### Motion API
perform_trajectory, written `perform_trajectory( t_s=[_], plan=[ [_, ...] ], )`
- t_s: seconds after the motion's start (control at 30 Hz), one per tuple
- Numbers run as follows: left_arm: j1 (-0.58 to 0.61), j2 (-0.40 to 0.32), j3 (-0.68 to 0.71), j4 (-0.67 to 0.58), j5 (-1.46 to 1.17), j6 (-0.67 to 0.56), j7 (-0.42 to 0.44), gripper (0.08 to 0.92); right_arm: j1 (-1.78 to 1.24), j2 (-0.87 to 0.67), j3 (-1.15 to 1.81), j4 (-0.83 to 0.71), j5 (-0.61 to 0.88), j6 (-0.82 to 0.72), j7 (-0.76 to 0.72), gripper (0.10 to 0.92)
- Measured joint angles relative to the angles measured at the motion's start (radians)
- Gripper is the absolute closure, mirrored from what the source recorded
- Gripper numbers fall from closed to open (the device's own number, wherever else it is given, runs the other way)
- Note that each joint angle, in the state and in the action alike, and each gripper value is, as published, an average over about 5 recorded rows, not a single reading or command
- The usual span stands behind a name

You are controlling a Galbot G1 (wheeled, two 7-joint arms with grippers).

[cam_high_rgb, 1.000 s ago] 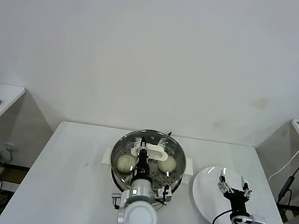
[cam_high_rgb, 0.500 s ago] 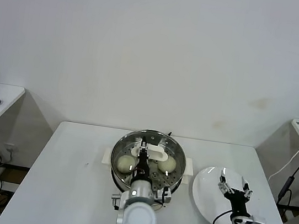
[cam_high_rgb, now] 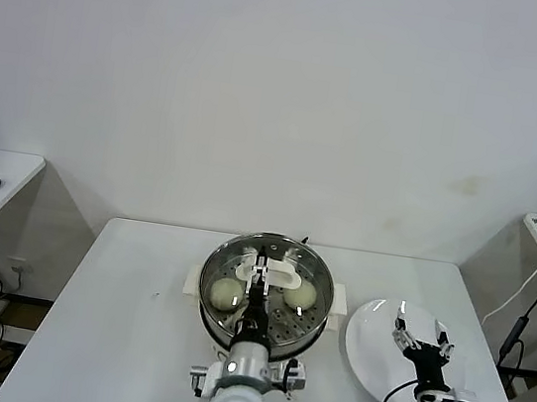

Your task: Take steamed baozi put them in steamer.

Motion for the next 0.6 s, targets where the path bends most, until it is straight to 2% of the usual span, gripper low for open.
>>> perform_trajectory(
  t_s=[0.17,0.4,0.6],
  plan=[
    [0.04,0.023,0.005,-0.069,-0.002,-0.004,0.005,0.187,-0.009,-0.003,0.001,0.01,-0.019,-0.019,0.011,0.203],
    [0.106,0.052,-0.047,-0.213,-0.086,-0.022,0.018,0.177,-0.046,0.003,-0.011,0.058,-0.069,-0.053,0.005,0.203],
    [0.177,0.082,-0.197,-0.329,-0.319,-0.053,-0.015,0.177,-0.108,-0.006,-0.019,0.136,-0.109,-0.066,-0.025,0.203]
  ],
)
